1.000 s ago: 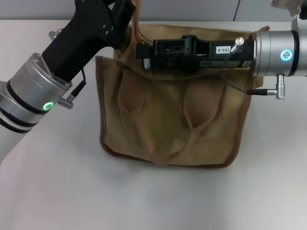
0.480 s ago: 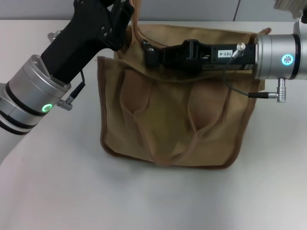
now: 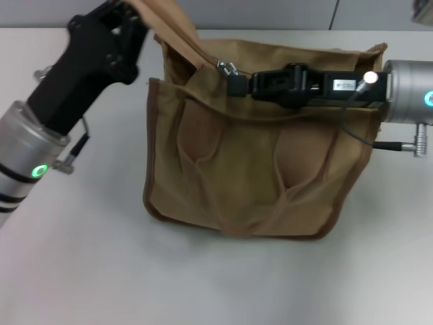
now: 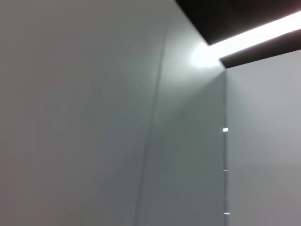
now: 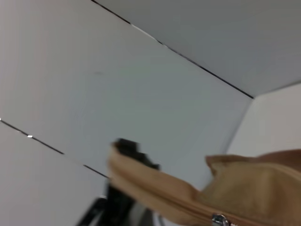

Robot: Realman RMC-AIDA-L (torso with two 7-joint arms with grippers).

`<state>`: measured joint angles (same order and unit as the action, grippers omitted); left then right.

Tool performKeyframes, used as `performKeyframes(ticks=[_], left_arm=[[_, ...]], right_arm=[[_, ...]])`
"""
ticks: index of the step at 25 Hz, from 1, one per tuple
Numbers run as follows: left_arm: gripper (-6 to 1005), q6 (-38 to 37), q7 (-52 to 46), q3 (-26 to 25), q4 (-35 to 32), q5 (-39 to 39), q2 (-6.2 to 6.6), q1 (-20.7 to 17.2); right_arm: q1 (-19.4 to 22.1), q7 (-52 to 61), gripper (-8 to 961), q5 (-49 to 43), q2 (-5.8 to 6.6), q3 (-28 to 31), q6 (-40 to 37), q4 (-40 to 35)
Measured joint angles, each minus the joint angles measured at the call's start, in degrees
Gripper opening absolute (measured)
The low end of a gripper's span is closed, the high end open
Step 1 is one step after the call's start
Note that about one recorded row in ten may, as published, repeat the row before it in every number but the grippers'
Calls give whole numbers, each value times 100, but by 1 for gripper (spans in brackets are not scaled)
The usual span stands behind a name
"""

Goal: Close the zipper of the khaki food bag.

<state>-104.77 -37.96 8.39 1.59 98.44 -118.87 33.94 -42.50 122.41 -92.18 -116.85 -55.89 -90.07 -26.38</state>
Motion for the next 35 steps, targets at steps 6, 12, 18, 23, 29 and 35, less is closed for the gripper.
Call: performKeyframes(ticks=[6, 12, 18, 23, 29, 35], left_arm=[[42, 189, -13, -339, -152, -4, 15, -278], [43, 439, -35, -537, -218, -4, 22, -381], [44, 695, -43, -822, -339, -4, 31, -453], [45, 841, -44, -843, -369, -4, 31, -459], [46, 800, 143, -834, -375, 26, 30, -512], [47, 570, 572, -859, -390, -4, 43, -732]], right_arm=[[186, -131, 4, 3, 95, 312, -338, -11], [464, -268, 8, 3, 199, 391, -367, -19], [990, -393, 11, 0, 273, 805, -519, -15], [1331, -633, 14, -4, 301, 1239, -731, -18], [1628, -1482, 18, -1, 220, 1982, -888, 15], [1766, -2963, 21, 7, -58, 2597, -1077, 43]])
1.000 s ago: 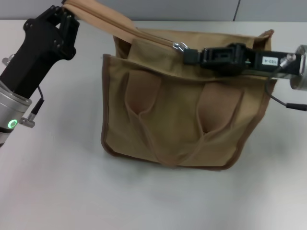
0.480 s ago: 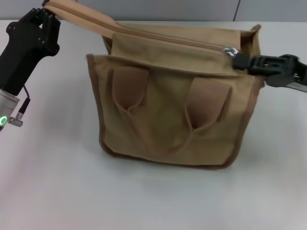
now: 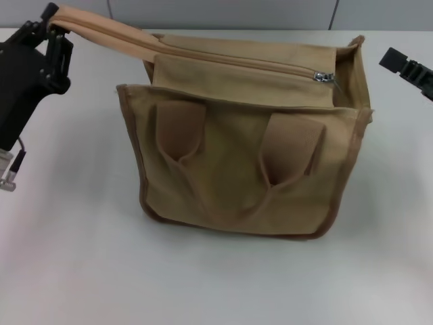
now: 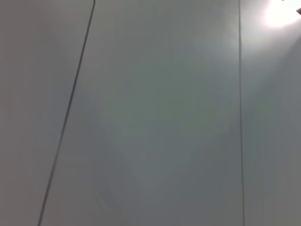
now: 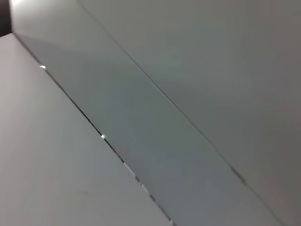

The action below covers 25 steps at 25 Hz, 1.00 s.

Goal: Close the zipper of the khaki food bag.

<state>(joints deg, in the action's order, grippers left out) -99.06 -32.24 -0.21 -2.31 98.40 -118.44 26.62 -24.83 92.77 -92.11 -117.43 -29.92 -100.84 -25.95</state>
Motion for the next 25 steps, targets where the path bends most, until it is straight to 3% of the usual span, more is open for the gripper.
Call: performKeyframes(ticks=[1, 3, 8, 12, 17, 18, 20, 23, 25], left_arm=[[47, -4, -18, -80, -33, -25, 4, -60], [47, 6, 5, -335, -37, -93, -11, -166], [231, -9, 48, -812, -49, -157, -6, -451], [385, -76, -24, -875, -128, -148, 18, -648], [616, -306, -288, -194, -629, 237, 26, -938], [625, -501, -450, 300, -922, 413, 45, -1028], [644, -581, -553, 502, -1055, 468, 53, -1057], [671, -1091, -919, 1550, -1635, 574, 72, -1235], [690, -1183, -935, 1826, -1734, 584, 78, -1281]], right_arm=[[-15, -388, 22, 6, -89, 59, -12, 6], [-58, -660, 91, 8, -142, 66, -14, 70], [-252, -1186, 276, 24, -170, 69, -7, 407], [-370, -1497, 467, 30, -171, 70, -19, 461], [-381, -1896, 532, 287, -177, 73, -249, 469], [-359, -2120, 545, 479, -180, 69, -404, 468], [-350, -2190, 572, 536, -181, 57, -461, 466], [-327, -2318, 611, 611, -183, 30, -679, 423], [-325, -2340, 638, 601, -183, 22, -715, 410]])
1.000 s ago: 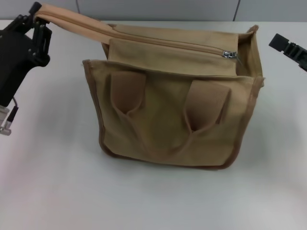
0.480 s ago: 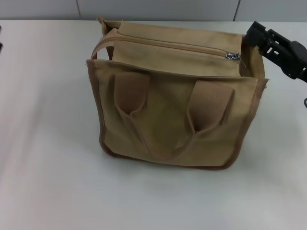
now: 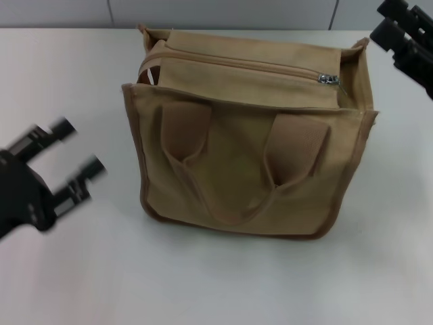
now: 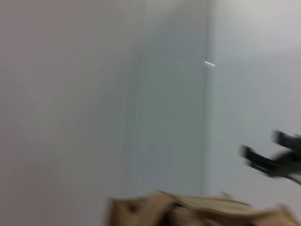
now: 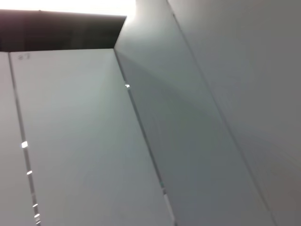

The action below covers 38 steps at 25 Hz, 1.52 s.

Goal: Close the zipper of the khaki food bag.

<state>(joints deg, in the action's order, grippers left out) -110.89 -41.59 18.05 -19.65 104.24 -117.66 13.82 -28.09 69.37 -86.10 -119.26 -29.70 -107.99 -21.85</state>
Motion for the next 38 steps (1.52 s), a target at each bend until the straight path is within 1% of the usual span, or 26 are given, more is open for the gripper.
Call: performKeyframes(ticks=[1, 2, 3, 4, 6, 8, 9, 11, 13, 16, 18, 21, 22, 23, 24, 28, 38], left_arm=[[699, -70, -61, 488, -136, 5, 11, -49], [708, -70, -61, 488, -136, 5, 11, -49], [717, -50, -192, 789, -208, 7, 22, -64], [726, -50, -192, 789, -208, 7, 22, -64], [745, 11, -342, 965, -233, 9, 41, -63], [763, 51, -404, 1038, -234, 9, 55, -47], [765, 51, -404, 1038, -234, 9, 55, -47], [770, 54, -406, 1088, -249, 9, 53, -31], [774, 104, -423, 1279, -254, 9, 77, 3], [774, 189, -498, 1431, -258, 10, 111, 46], [773, 268, -619, 1561, -294, 38, 140, 93], [773, 307, -734, 1633, -371, 211, 151, 157], [773, 318, -749, 1633, -384, 306, 148, 186], [773, 366, -750, 1633, -395, 499, 124, 249], [773, 366, -750, 1633, -395, 499, 124, 249], [773, 542, -752, 1630, -409, 822, 74, 358], [773, 603, -677, 1600, -409, 830, 49, 356]], right_arm=[[18, -159, 651, -127, 4, -21, -164, -15], [18, -159, 675, -127, 4, -21, -164, -15], [66, -370, 700, -354, 9, -36, -483, -16], [66, -370, 724, -354, 9, -36, -483, -16], [119, -533, 773, -622, 20, -57, -835, -16], [246, -756, 773, -1051, 22, -87, -1133, -15], [246, -756, 772, -1051, 22, -87, -1133, -15], [353, -974, 772, -1371, 13, -92, -1129, -10], [515, -1434, 772, -1797, 9, -84, -979, 107], [605, -1748, 771, -1926, 6, -91, -803, 242], [654, -2143, 771, -2273, -17, -170, -582, 312], [620, -2300, 772, -2482, -24, -280, -450, 377], [589, -2388, 772, -2556, -25, -376, -335, 437], [528, -2529, 772, -2626, -28, -570, -15, 554], [528, -2529, 772, -2626, -28, -570, -15, 554], [401, -2593, 772, -2636, -34, -880, 767, 754], [335, -2617, 772, -2597, -31, -912, 959, 827]])
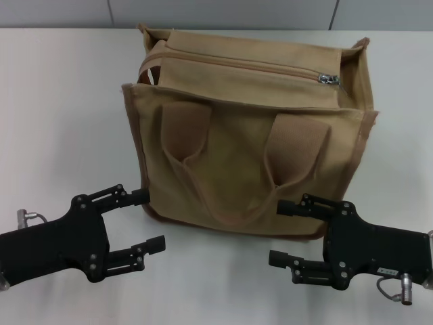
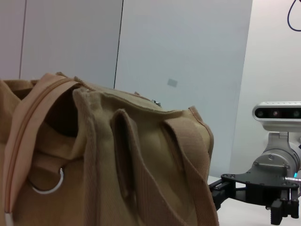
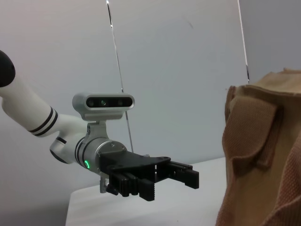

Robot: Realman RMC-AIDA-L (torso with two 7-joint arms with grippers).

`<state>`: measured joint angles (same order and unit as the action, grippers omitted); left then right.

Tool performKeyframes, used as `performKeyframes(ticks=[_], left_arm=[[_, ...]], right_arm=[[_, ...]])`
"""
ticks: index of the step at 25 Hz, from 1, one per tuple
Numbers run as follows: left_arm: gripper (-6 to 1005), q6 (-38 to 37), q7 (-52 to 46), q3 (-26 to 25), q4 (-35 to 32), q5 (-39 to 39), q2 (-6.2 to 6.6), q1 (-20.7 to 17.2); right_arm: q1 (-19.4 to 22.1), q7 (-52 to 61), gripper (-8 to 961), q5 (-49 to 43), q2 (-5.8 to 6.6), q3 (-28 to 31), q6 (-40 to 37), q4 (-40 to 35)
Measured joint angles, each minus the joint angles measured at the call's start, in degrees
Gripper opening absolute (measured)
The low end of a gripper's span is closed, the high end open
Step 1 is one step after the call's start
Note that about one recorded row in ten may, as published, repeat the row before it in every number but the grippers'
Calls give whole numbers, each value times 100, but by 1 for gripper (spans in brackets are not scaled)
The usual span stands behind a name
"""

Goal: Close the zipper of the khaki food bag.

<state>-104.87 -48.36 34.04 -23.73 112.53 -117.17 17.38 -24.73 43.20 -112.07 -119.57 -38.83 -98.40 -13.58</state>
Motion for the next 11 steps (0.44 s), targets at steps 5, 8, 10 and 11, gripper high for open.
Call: performKeyframes(ticks=[5, 8, 10, 11], left_arm=[[773, 8, 52, 7, 3, 0, -15, 1], [773, 27, 84, 26, 6, 0, -36, -5], [773, 52, 88, 33, 4, 1, -49, -14], [773, 59, 90, 34, 4, 1, -52, -18]], right_arm=[[-1, -53, 773, 4, -3, -2, 76, 24], [-5, -54, 771, 5, -6, -3, 89, 31], [-11, -55, 771, 8, -9, -2, 93, 32], [-14, -55, 771, 10, -13, -2, 94, 32]])
